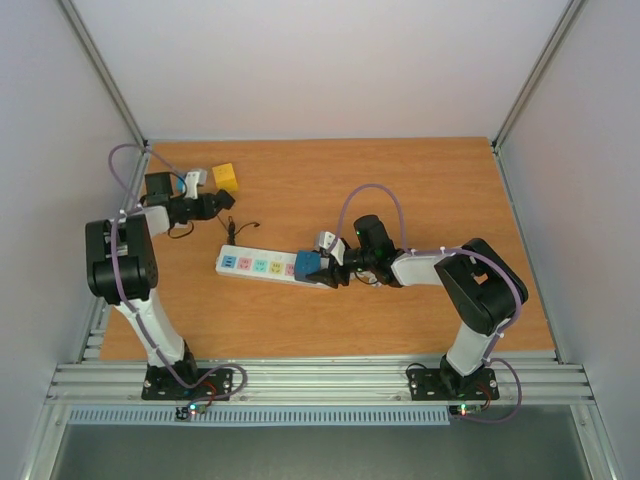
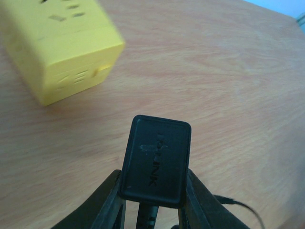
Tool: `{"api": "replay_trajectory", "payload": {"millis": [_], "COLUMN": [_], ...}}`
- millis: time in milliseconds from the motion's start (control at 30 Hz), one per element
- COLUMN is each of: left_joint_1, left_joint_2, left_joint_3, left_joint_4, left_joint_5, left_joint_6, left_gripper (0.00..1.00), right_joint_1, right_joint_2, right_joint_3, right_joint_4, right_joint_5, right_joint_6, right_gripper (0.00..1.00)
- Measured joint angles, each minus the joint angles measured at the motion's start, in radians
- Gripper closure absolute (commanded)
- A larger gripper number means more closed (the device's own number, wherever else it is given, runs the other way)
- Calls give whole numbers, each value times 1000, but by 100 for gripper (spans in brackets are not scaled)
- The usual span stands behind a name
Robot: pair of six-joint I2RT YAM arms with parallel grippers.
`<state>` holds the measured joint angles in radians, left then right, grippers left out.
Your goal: Pull the plug off the socket
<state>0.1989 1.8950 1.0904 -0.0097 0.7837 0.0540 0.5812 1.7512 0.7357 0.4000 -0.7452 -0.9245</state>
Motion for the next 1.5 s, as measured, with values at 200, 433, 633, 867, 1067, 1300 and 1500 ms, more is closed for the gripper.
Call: {"api": "replay_trajectory", "payload": {"millis": [200, 433, 633, 867, 1067, 1300, 1500], "left_joint_1": [34, 34, 35, 34, 15, -92, -194], "left_joint_2": [44, 66, 61, -13, -112, -178, -229], "left_joint_3": [12, 55, 77, 73, 70, 69, 47], "left_joint_4": [-34, -93, -115, -132, -154, -257, -351], "left_joint_5": [-46, -105, -145, -133, -100, -66, -1], "left_joint_6": [-22, -35, -36, 12, 91, 254, 413], "left_gripper": [73, 46, 24, 16, 16, 16, 17], "right_joint_1": [0, 0, 0, 0, -1, -2, -16], "right_joint_2": [0, 0, 0, 0, -1, -19, -55], "right_joint_3": [3, 12, 14, 17, 29, 32, 38], "right_joint_4": [-6, -26, -31, -37, -74, -117, -201], "right_joint_5": [0, -1, -1, 0, 16, 24, 31], "right_joint_6": [0, -1, -1, 4, 25, 21, -22], "right_gripper": [67, 64, 48, 19, 5, 1, 1]}}
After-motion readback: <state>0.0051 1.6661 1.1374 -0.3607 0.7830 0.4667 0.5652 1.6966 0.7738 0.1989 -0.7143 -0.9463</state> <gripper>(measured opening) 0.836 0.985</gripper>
